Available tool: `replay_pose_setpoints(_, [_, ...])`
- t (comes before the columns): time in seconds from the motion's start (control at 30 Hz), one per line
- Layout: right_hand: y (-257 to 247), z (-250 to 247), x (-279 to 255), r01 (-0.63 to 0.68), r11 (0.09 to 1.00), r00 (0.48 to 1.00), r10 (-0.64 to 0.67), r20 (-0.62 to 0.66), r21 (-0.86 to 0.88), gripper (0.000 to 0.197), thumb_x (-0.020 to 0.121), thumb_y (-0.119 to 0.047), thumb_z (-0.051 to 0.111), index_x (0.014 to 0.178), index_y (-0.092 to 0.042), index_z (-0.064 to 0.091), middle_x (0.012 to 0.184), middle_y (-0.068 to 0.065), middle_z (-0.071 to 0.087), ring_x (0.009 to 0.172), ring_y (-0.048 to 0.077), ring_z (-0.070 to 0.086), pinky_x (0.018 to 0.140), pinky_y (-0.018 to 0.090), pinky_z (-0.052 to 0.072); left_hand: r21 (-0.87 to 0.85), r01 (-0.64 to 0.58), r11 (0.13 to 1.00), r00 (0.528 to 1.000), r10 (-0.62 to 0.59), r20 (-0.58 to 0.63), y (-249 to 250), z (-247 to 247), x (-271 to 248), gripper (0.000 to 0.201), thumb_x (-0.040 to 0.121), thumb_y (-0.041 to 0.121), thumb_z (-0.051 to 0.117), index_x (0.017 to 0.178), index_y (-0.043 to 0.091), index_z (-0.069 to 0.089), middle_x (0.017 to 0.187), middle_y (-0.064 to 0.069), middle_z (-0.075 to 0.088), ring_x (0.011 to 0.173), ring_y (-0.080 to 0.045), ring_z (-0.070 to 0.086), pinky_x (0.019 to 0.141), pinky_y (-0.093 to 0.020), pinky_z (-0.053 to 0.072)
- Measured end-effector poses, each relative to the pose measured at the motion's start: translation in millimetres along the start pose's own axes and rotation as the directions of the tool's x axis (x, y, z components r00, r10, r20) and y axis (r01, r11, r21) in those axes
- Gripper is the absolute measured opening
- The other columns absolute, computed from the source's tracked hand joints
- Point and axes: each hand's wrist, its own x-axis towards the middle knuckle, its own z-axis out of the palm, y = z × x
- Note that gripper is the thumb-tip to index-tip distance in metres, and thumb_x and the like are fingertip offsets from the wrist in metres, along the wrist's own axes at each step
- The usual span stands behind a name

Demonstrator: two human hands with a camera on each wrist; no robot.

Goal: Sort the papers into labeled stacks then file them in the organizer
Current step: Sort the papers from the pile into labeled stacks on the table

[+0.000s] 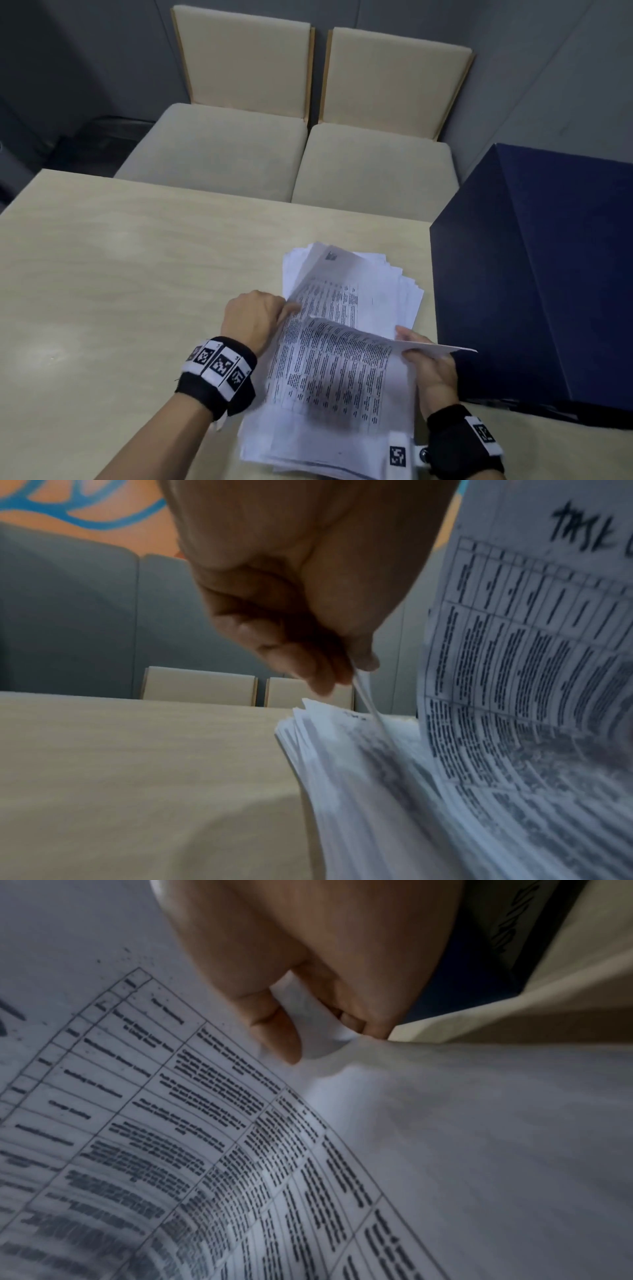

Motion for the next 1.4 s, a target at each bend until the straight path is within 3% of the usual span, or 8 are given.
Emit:
replay_pose_setpoints(0.27, [-6, 4, 10, 0.036, 0.999, 0.996, -0.038, 0.077, 0.029, 0.032, 0.078, 0.011, 0.064, 0.06, -0.014, 0.071, 0.081, 0.0, 0.07, 0.09, 0.022, 0.059, 0.083, 0.032, 0.043, -0.946, 0.141, 0.29, 0.99, -0.063, 0.128, 3, 17, -14, 0.036, 0.07, 0.038, 0.082, 0.086, 0.008, 0.073, 0.081, -0.006, 0.076, 0.074, -0.017, 0.07, 0.066, -0.035, 0.057])
replay_pose_setpoints(0.4, [-8, 5, 4, 0.088, 0.996, 0.995, -0.087, -0.057, 0.017, 0.014, 0.07, 0.001, 0.077, 0.067, -0.011, 0.072, 0.079, 0.002, 0.072, 0.087, 0.023, 0.063, 0.083, 0.032, 0.047, -0.932, 0.19, 0.308, 0.975, -0.175, 0.141, 12, 17, -13, 0.019, 0.086, 0.031, 0.07, 0.072, 0.018, 0.069, 0.072, 0.012, 0.072, 0.064, -0.003, 0.066, 0.06, -0.018, 0.05])
replay_pose_setpoints(0.6, [-25, 2, -17, 0.187, 0.981, 0.965, -0.174, -0.195, 0.05, 0.047, 0.083, 0.013, 0.06, 0.119, -0.013, 0.048, 0.096, -0.001, 0.068, 0.087, 0.013, 0.064, 0.076, 0.025, 0.048, -0.916, 0.302, 0.264, 0.922, -0.326, 0.21, -6, 30, 3, 0.025, 0.091, 0.033, 0.05, 0.093, 0.016, 0.067, 0.099, -0.005, 0.073, 0.094, -0.029, 0.068, 0.089, -0.044, 0.052])
replay_pose_setpoints(0.8, [-22, 4, -22, 0.095, 0.987, 0.992, -0.105, 0.072, 0.129, 0.028, 0.078, 0.013, 0.061, 0.061, -0.009, 0.063, 0.096, 0.003, 0.073, 0.1, 0.02, 0.065, 0.088, 0.034, 0.045, -0.922, 0.344, 0.178, 0.907, -0.316, 0.278, 6, 6, 14, 0.03, 0.087, -0.002, 0.045, 0.087, 0.014, 0.07, 0.09, -0.001, 0.074, 0.084, -0.023, 0.067, 0.073, -0.034, 0.053])
replay_pose_setpoints(0.97, [-34, 14, -11, -0.224, 0.926, 0.972, 0.189, 0.141, 0.303, 0.023, 0.083, 0.008, 0.049, 0.079, -0.002, 0.07, 0.077, -0.003, 0.071, 0.062, 0.012, 0.065, 0.061, 0.023, 0.049, -0.916, 0.384, 0.112, 0.921, -0.109, 0.373, 16, 0, 10, 0.034, 0.067, 0.012, 0.048, 0.086, -0.004, 0.071, 0.095, -0.016, 0.072, 0.089, -0.035, 0.066, 0.085, -0.042, 0.048])
replay_pose_setpoints(1.07, [-25, 10, -15, 0.0, 0.986, 1.0, -0.002, 0.006, 0.168, 0.033, 0.081, 0.017, 0.049, 0.063, -0.008, 0.059, 0.063, -0.002, 0.063, 0.064, 0.015, 0.06, 0.066, 0.025, 0.045, -0.922, 0.384, -0.046, 0.907, -0.169, 0.386, 16, 9, 11, 0.028, 0.075, 0.011, 0.049, 0.092, 0.009, 0.071, 0.097, -0.01, 0.071, 0.09, -0.029, 0.063, 0.078, -0.037, 0.046])
replay_pose_setpoints(1.23, [-14, -2, -21, 0.062, 0.972, 0.996, -0.044, -0.083, 0.228, 0.039, 0.08, 0.026, 0.042, 0.081, -0.01, 0.057, 0.062, -0.005, 0.063, 0.063, 0.01, 0.058, 0.067, 0.022, 0.049, -0.648, 0.458, 0.608, 0.888, -0.347, 0.302, 10, 45, 14, 0.044, 0.079, 0.049, 0.074, 0.101, 0.015, 0.055, 0.093, 0.002, 0.062, 0.083, -0.016, 0.06, 0.071, -0.029, 0.045])
replay_pose_setpoints(1.4, [-9, -7, -21, 0.026, 0.975, 0.996, -0.006, -0.092, 0.219, 0.053, 0.072, 0.027, 0.041, 0.065, -0.017, 0.071, 0.065, 0.001, 0.064, 0.063, 0.01, 0.059, 0.068, 0.024, 0.044, -0.479, 0.476, 0.737, 0.878, -0.432, 0.208, 15, 55, 15, 0.057, 0.071, 0.047, 0.079, 0.101, 0.011, 0.047, 0.099, -0.003, 0.053, 0.086, -0.025, 0.056, 0.067, -0.03, 0.039])
